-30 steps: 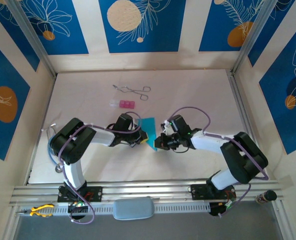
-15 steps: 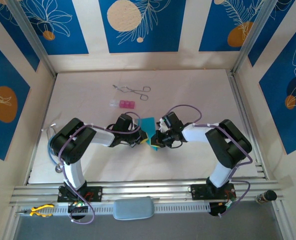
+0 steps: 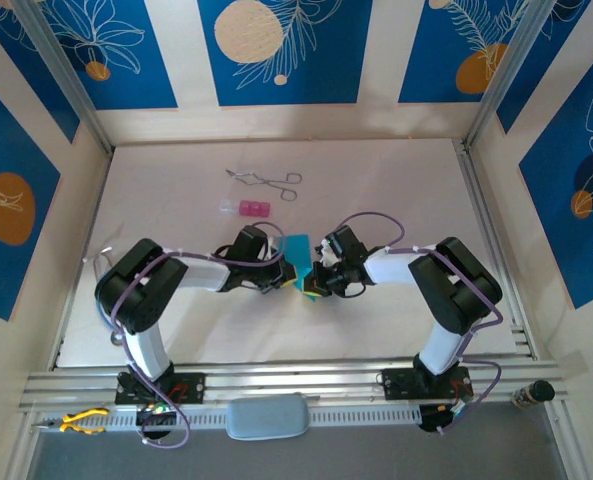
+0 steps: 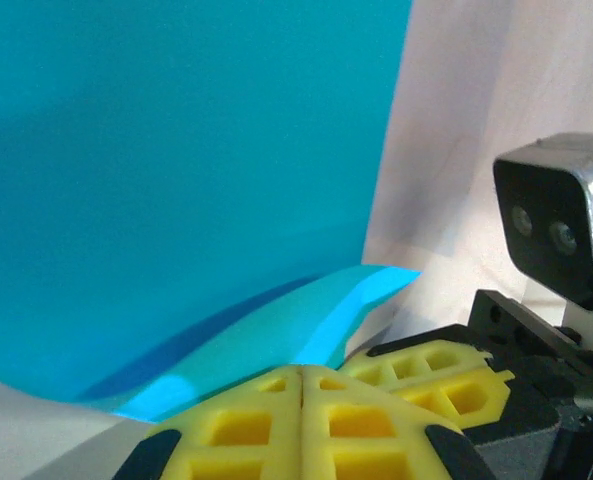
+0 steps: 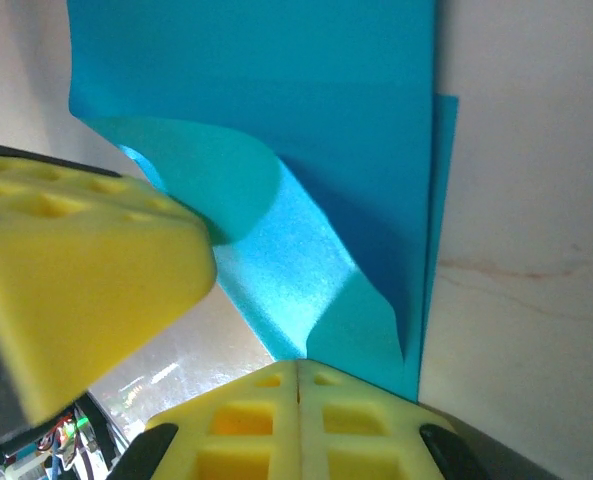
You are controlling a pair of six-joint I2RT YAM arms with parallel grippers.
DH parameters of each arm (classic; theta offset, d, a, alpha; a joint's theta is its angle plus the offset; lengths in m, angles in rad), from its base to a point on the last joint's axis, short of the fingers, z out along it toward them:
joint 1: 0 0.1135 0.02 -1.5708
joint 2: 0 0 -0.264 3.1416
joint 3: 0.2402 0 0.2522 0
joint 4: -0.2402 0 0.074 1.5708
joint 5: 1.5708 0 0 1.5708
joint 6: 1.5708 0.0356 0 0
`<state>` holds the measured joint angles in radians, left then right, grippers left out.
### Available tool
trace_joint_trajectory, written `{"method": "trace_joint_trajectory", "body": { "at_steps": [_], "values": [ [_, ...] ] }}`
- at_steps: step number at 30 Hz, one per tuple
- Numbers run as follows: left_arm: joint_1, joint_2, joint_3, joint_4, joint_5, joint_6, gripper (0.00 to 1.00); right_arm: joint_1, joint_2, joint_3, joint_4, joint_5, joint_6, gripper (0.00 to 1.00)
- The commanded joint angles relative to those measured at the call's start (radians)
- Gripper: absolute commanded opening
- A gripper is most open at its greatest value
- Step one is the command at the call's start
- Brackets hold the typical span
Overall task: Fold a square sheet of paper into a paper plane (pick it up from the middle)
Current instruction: Third fold the triangle at the center of the table.
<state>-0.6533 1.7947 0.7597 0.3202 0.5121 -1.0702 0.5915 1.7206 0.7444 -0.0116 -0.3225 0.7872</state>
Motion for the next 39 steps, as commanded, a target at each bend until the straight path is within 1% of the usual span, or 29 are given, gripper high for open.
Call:
{"method": "trace_joint_trajectory", "body": {
  "at_steps": [1, 3, 8, 16, 21, 28, 32, 39],
  "values": [
    [-0.026, 0.004, 0.025, -0.029, 0.01, 0.031, 0.04, -0.002, 0.029, -0.011, -0.1, 0.033, -0.002, 0.04],
    [-0.025, 0.024, 0.03, -0.027, 0.007, 0.022, 0.04, -0.002, 0.028, -0.012, -0.106, 0.036, -0.003, 0.03],
    [0.004, 0.041, 0.025, -0.086, -0.053, 0.033, 0.02, -0.002, 0.029, -0.017, -0.127, 0.048, -0.008, 0.03],
    [0.09, 0.042, 0.004, -0.067, -0.029, 0.054, 0.02, 0.001, 0.042, -0.009, -0.181, 0.076, -0.026, 0.02],
    [0.142, 0.035, 0.004, -0.095, -0.026, 0.087, 0.02, 0.001, 0.057, 0.01, -0.222, 0.09, -0.032, 0.02],
    [0.208, 0.015, -0.01, -0.136, -0.027, 0.13, 0.02, 0.001, 0.064, 0.018, -0.223, 0.083, -0.036, 0.02],
    [0.225, 0.007, -0.006, -0.154, -0.021, 0.141, 0.02, 0.001, 0.064, 0.022, -0.225, 0.08, -0.04, 0.02],
    [0.227, -0.032, 0.034, -0.213, -0.03, 0.165, 0.02, -0.001, 0.06, 0.028, -0.232, 0.074, -0.054, 0.02]
  ]
}}
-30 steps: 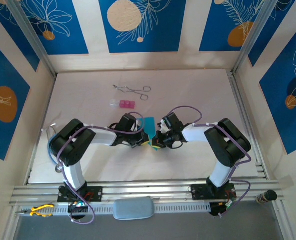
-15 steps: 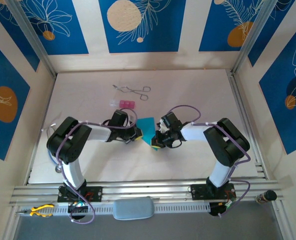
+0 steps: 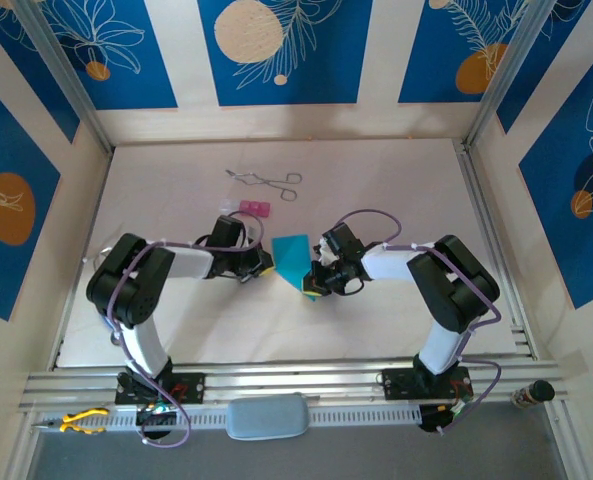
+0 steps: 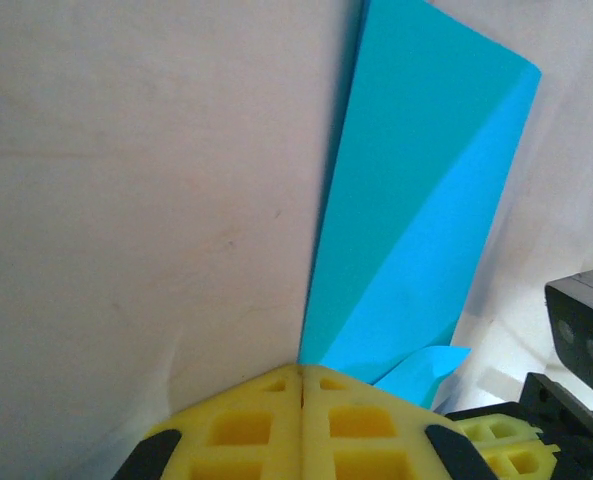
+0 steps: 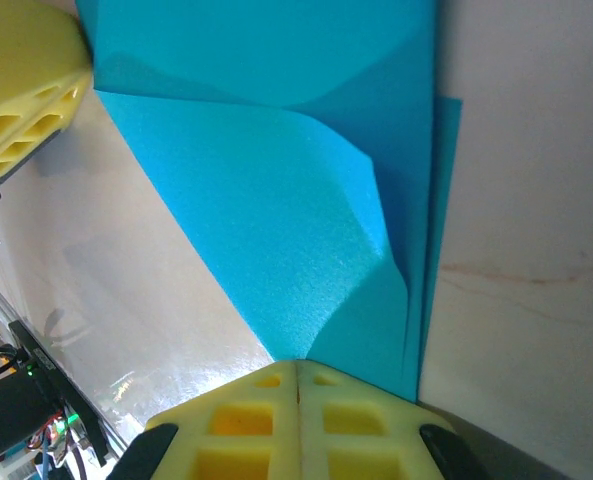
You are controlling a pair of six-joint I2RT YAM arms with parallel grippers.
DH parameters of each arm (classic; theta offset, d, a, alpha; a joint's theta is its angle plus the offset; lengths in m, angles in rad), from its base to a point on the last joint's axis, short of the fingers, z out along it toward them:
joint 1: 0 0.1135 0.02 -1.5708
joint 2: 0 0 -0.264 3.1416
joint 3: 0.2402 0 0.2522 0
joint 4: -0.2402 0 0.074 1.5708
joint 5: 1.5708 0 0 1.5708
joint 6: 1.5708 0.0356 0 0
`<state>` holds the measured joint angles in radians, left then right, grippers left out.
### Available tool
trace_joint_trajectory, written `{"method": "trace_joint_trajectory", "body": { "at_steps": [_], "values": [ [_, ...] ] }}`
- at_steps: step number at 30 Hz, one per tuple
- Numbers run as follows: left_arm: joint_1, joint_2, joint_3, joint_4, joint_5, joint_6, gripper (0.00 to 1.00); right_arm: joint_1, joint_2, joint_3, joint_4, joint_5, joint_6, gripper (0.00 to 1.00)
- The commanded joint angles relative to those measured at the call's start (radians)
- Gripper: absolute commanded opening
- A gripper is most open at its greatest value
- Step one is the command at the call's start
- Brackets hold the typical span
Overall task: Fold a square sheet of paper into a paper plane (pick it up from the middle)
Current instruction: Third fold the triangle at the center of the table.
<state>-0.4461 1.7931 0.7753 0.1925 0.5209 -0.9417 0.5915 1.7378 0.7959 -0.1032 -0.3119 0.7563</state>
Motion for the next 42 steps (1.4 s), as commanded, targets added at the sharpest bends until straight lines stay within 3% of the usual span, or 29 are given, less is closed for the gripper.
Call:
{"method": "trace_joint_trajectory", "body": {
  "at_steps": [1, 11, 17, 26, 35, 42],
  "values": [
    [0.02, -0.042, 0.022, -0.092, -0.042, 0.038, 0.02, -0.001, 0.041, -0.023, -0.141, 0.063, -0.026, 0.02],
    [-0.038, -0.125, 0.033, -0.083, -0.03, 0.05, 0.05, -0.003, 0.045, -0.01, -0.143, 0.059, -0.041, 0.02],
    [-0.104, -0.061, 0.081, -0.032, 0.051, 0.085, 0.06, -0.007, 0.042, -0.007, -0.15, 0.06, -0.042, 0.02],
    [-0.102, 0.042, 0.089, -0.114, -0.002, 0.099, 0.04, -0.007, 0.03, 0.02, -0.163, 0.063, -0.046, 0.02],
    [-0.098, 0.046, 0.029, -0.136, -0.044, 0.134, 0.02, 0.008, -0.066, 0.049, -0.088, -0.003, -0.04, 0.05],
    [-0.097, 0.048, 0.041, -0.132, -0.036, 0.129, 0.02, 0.059, 0.028, 0.154, -0.087, -0.01, -0.043, 0.06]
  ]
}}
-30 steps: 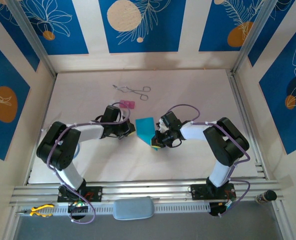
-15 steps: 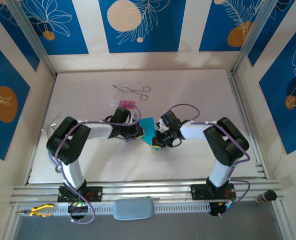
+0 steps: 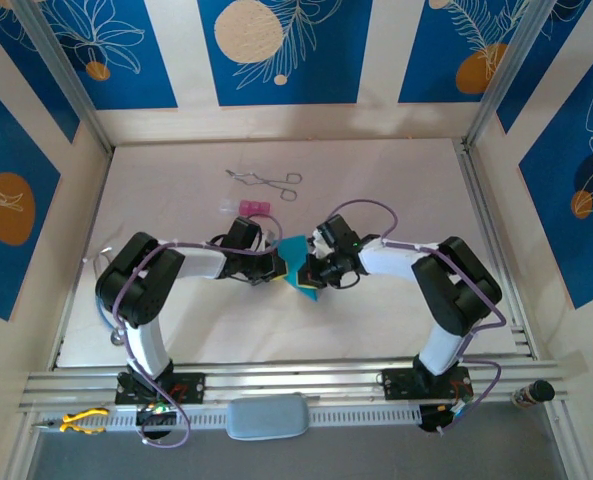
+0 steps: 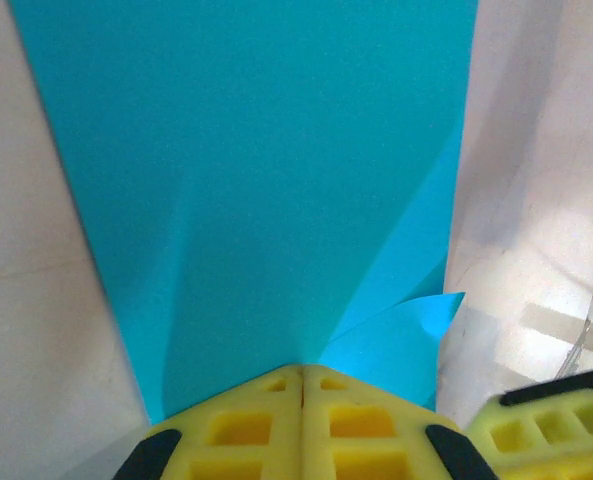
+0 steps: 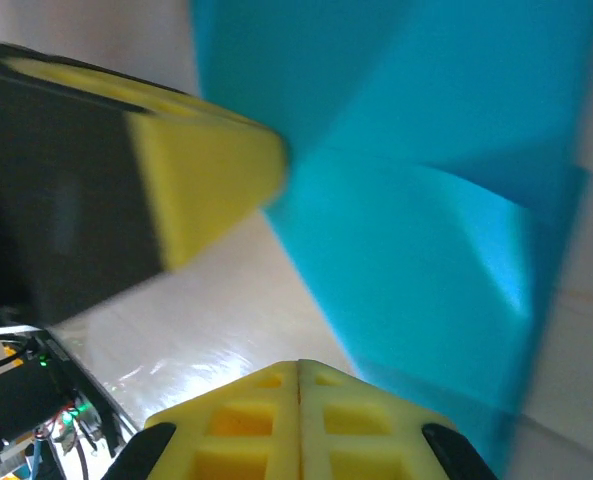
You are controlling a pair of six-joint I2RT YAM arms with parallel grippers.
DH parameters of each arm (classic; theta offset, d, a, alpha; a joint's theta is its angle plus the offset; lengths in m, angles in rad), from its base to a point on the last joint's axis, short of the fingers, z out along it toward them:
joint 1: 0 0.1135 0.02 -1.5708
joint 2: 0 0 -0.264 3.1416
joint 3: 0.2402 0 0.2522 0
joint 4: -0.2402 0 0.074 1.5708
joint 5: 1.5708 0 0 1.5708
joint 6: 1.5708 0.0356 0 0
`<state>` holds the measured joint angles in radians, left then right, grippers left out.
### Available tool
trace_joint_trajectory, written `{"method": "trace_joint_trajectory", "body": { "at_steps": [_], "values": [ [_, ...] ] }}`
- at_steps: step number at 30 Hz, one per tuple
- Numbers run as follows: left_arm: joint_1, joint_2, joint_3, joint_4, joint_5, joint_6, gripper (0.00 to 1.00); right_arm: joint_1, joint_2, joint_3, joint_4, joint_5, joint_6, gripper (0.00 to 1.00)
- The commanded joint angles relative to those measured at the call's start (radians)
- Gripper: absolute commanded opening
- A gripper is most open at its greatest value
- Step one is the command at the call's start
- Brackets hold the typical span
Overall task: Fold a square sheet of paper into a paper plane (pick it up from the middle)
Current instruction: Third fold the triangle at the center of the table.
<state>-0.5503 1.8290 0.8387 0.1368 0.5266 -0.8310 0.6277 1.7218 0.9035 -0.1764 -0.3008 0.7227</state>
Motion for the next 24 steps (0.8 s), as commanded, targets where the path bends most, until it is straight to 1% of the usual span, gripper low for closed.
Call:
{"method": "trace_joint_trajectory", "body": {
  "at_steps": [1, 6, 10, 18, 24],
  "values": [
    [0.006, 0.011, -0.019, -0.079, -0.041, 0.018, 0.01, 0.029, 0.063, 0.059, -0.012, -0.016, -0.006, 0.07],
    [0.007, 0.011, -0.014, -0.078, -0.039, 0.015, 0.01, 0.042, 0.13, 0.074, 0.001, 0.036, 0.014, 0.07],
    [0.006, 0.009, -0.021, -0.074, -0.04, 0.011, 0.01, 0.04, 0.139, 0.025, 0.009, 0.04, 0.012, 0.07],
    [0.009, 0.02, -0.024, -0.063, -0.042, 0.0, 0.0, 0.028, 0.049, -0.081, 0.042, 0.002, 0.0, 0.09],
    [0.013, 0.026, -0.019, -0.063, -0.038, 0.0, 0.0, -0.013, -0.024, -0.174, 0.072, -0.029, -0.015, 0.1]
  ]
}}
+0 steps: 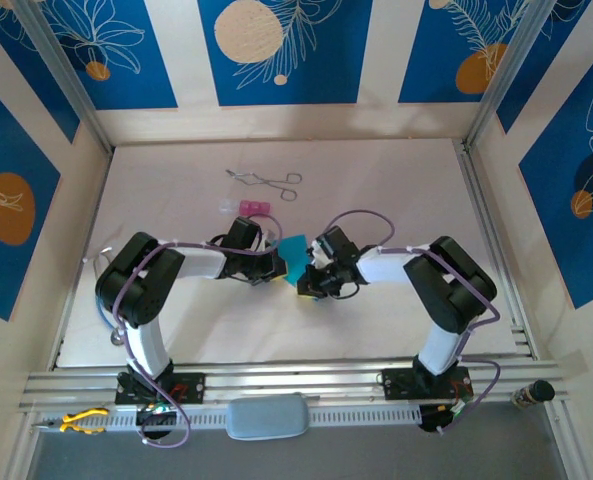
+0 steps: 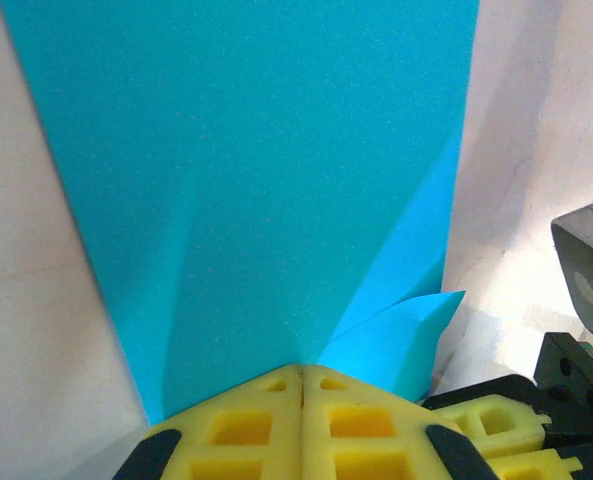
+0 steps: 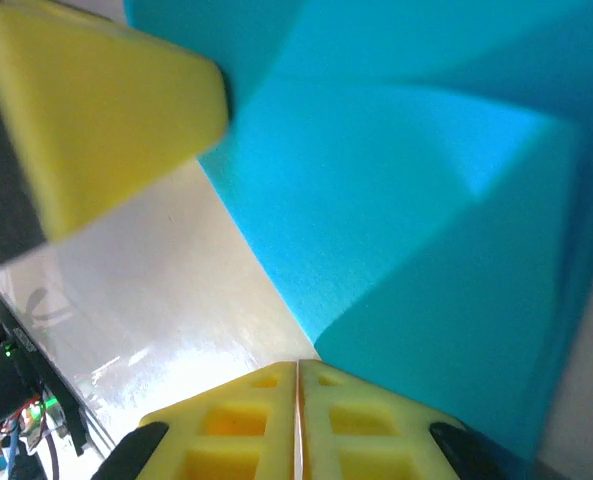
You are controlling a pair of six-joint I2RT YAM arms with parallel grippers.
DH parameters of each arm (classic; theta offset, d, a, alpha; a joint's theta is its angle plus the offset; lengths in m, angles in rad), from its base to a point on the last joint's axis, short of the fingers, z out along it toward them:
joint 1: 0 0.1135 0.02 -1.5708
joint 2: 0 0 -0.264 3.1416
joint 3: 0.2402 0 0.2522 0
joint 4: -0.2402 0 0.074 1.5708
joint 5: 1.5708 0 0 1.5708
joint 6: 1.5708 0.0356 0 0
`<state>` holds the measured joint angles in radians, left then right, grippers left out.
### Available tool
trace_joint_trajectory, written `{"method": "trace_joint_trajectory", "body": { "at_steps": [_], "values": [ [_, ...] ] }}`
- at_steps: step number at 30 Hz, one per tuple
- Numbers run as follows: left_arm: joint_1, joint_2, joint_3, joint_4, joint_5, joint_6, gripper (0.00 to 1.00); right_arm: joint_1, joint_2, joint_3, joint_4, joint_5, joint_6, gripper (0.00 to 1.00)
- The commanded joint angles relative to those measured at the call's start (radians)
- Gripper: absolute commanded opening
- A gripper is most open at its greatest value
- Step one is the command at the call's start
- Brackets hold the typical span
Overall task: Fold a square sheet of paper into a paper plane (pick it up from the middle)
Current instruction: Third fold the triangle at the center of the table.
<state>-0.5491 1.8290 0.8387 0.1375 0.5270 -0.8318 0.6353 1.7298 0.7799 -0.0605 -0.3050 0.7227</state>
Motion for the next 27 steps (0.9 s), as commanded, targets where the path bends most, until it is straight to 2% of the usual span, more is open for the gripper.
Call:
{"method": "trace_joint_trajectory", "body": {
  "at_steps": [1, 9, 15, 22, 27],
  "values": [
    [0.012, 0.027, -0.018, -0.064, -0.037, 0.002, 0.0, -0.027, -0.048, -0.069, -0.035, -0.03, -0.017, 0.1],
    [0.014, 0.027, -0.019, -0.056, -0.032, -0.008, 0.0, -0.103, -0.142, -0.193, 0.011, -0.101, -0.02, 0.11],
    [0.014, 0.027, -0.016, -0.05, -0.026, -0.016, 0.0, -0.105, -0.221, -0.161, 0.042, -0.153, 0.003, 0.12],
    [0.014, 0.024, -0.015, -0.046, -0.02, -0.019, 0.0, -0.102, -0.09, -0.047, 0.011, -0.127, -0.008, 0.12],
    [0.014, 0.022, -0.015, -0.041, -0.018, -0.021, 0.0, -0.089, -0.023, -0.056, 0.002, -0.117, -0.014, 0.12]
  ]
}}
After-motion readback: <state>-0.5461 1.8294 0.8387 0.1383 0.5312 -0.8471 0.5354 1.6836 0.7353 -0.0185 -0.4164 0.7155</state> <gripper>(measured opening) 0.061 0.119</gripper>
